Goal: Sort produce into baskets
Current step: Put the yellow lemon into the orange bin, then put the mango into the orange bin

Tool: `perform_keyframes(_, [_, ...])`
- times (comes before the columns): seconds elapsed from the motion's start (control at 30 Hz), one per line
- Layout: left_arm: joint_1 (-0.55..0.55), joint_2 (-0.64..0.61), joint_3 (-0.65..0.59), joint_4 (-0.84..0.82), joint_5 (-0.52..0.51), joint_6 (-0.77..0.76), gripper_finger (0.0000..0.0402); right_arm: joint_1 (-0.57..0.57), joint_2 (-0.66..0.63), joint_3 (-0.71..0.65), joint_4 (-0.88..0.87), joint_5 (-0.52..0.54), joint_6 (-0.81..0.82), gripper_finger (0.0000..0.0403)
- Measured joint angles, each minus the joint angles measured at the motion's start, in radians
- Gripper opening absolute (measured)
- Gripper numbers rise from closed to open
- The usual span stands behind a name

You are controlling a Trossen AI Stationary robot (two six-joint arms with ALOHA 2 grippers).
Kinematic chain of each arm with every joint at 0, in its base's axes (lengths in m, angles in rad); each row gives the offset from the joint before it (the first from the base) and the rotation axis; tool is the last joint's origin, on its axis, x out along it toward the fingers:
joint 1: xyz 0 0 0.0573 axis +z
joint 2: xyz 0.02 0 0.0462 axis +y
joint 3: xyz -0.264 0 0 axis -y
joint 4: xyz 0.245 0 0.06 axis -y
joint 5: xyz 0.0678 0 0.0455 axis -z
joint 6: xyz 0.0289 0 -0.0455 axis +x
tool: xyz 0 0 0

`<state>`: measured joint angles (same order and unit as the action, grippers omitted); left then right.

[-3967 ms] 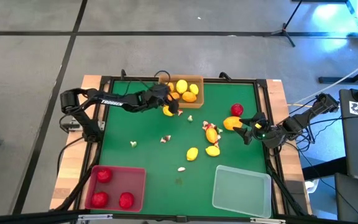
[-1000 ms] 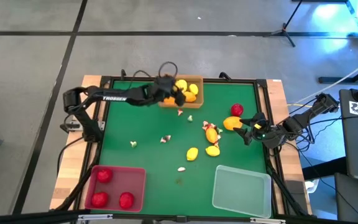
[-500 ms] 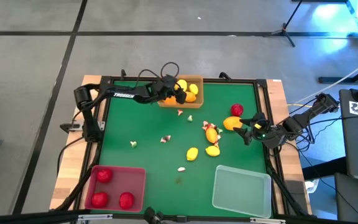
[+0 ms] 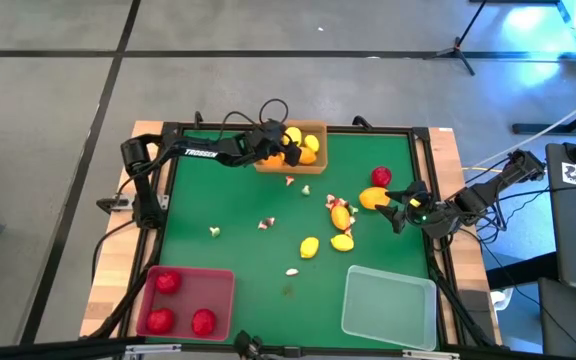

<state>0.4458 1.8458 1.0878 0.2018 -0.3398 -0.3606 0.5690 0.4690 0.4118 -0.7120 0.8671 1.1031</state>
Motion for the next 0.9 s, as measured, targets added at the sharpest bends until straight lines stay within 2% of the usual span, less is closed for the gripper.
perform_keyframes(0.07, [0.000, -0.003, 0.000, 0.028, 0.055, 0.002, 0.0303, 0.000, 0.000, 0.000, 0.000, 0.000, 0.000, 0.0337])
perform_keyframes(0.2, [-0.024, -0.007, 0.025, 0.167, 0.228, 0.068, 0.0302, 0.000, 0.000, 0.000, 0.000, -0.004, 0.000, 0.0337])
perform_keyframes(0.27, [-0.049, -0.007, 0.054, 0.197, 0.271, 0.093, 0.0299, 0.000, 0.000, 0.000, 0.001, -0.006, 0.000, 0.0337])
perform_keyframes(0.4, [-0.104, -0.004, 0.120, 0.198, 0.280, 0.200, 0.0297, 0.000, 0.000, 0.000, 0.055, -0.015, -0.007, 0.0337])
perform_keyframes(0.5, [-0.138, 0.019, 0.181, 0.185, 0.287, 0.247, 0.0299, 0.000, 0.000, 0.000, 0.142, -0.024, -0.100, 0.0337])
perform_keyframes(0.7, [-0.166, 0.114, 0.310, 0.109, 0.330, 0.240, 0.0300, 0.000, -0.004, 0.000, 0.406, -0.049, -0.340, 0.0337])
perform_keyframes(0.9, [-0.177, 0.194, 0.409, 0.083, 0.373, 0.216, 0.0301, 0.000, -0.020, 0.000, 0.584, -0.093, -0.474, 0.0337])
